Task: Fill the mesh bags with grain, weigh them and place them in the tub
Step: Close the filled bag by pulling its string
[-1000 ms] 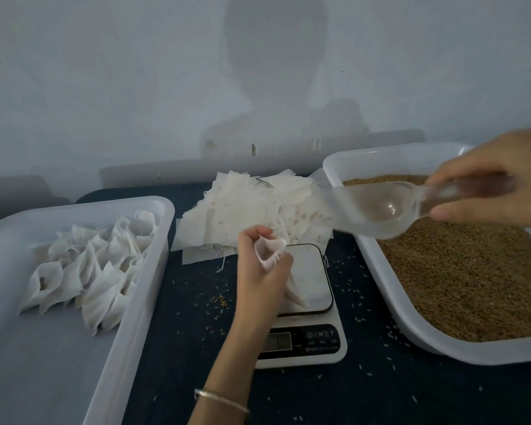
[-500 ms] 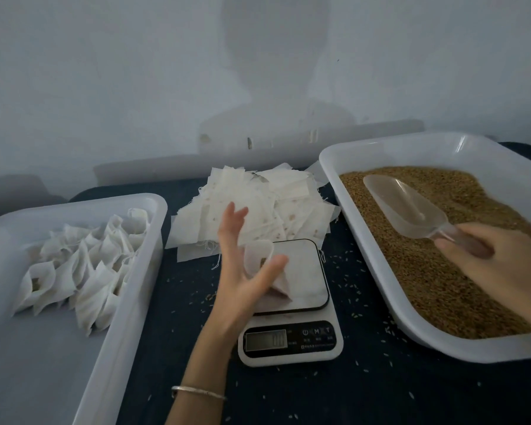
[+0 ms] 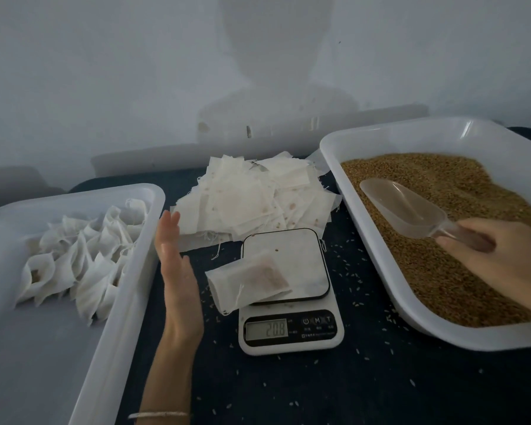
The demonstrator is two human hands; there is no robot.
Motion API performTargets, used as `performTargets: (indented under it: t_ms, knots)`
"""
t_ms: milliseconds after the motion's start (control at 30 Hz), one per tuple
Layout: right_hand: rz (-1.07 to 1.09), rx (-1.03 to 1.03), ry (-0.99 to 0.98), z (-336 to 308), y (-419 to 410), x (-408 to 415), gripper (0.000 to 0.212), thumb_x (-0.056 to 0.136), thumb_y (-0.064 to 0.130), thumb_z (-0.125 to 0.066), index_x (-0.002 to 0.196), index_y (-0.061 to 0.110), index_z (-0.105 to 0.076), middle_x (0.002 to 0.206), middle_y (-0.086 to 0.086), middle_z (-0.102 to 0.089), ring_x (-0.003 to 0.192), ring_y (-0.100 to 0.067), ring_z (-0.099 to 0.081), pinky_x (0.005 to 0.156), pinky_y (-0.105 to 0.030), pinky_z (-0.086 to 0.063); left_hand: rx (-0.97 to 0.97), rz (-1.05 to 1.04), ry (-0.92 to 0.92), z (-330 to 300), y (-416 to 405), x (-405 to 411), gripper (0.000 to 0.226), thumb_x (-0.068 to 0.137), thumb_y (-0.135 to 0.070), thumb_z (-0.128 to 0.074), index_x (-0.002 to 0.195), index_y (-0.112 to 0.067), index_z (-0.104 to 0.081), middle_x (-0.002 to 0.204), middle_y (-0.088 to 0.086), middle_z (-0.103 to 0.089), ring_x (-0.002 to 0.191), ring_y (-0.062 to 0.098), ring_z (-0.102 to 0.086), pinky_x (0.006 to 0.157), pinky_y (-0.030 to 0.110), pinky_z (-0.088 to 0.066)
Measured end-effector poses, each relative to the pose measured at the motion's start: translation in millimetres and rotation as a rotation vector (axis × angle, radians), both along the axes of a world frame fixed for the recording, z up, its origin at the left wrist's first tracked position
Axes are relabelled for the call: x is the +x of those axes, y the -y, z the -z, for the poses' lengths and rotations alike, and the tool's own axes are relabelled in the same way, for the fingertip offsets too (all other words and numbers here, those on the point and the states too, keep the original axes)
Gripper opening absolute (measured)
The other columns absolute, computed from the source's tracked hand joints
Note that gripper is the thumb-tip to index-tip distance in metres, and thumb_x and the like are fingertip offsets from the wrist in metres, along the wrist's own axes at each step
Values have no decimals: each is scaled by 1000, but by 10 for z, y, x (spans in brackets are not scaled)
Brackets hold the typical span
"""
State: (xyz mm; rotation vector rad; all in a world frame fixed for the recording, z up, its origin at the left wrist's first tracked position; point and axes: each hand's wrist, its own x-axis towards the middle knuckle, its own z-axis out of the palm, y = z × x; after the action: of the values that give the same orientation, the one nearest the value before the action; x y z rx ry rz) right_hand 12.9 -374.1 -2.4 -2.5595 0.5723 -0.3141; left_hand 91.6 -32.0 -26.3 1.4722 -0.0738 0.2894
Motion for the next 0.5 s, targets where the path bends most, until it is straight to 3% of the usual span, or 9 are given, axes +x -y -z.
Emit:
performTargets:
  t_ms: [133, 233, 367, 433, 500]
  knots:
    - [6, -18, 11, -4, -11, 1, 37, 77, 57, -59, 101, 30, -68, 75, 14, -60, 70, -14, -56, 70, -37, -48, 94, -120, 48, 34, -82, -8, 32, 101, -38, -28, 126, -38, -48, 137, -19, -48, 133, -3, -37, 118, 39, -23]
    - [-6, -56, 12, -11, -19, 0, 32, 77, 60, -58, 97, 36, -66, 73, 26, -53, 65, -7, -49, 65, -33, -41, 117, -168, 88, 37, -102, -69, 26, 92, -45, -35, 109, -40, -54, 123, -13, -58, 123, 1, -50, 105, 35, -37]
    - [-5, -98, 32, 11, 32, 1, 32, 73, 65, -52, 95, 42, -57, 72, 22, -58, 66, -9, -56, 66, -35, -49, 251, -187, 52, 142, -182, -126, 24, 96, -15, -42, 111, -32, -50, 111, -11, -60, 102, 0, -60, 88, 30, -45]
    - [-15, -201, 15, 53, 189, 15, 36, 73, 60, -54, 104, 42, -52, 73, 18, -62, 66, -13, -60, 67, -42, -55, 333, -190, -64, 199, -231, -157, 28, 98, -3, -42, 112, -27, -46, 106, -7, -58, 86, 0, -61, 77, 31, -45]
    - [-6, -341, -33, 131, 459, 53, 23, 74, 42, -68, 92, 33, -57, 71, 6, -64, 63, -21, -61, 64, -47, -56, 394, -136, -252, 220, -278, -189, 21, 99, -9, -44, 111, -26, -46, 100, -1, -61, 74, 8, -60, 67, 32, -42]
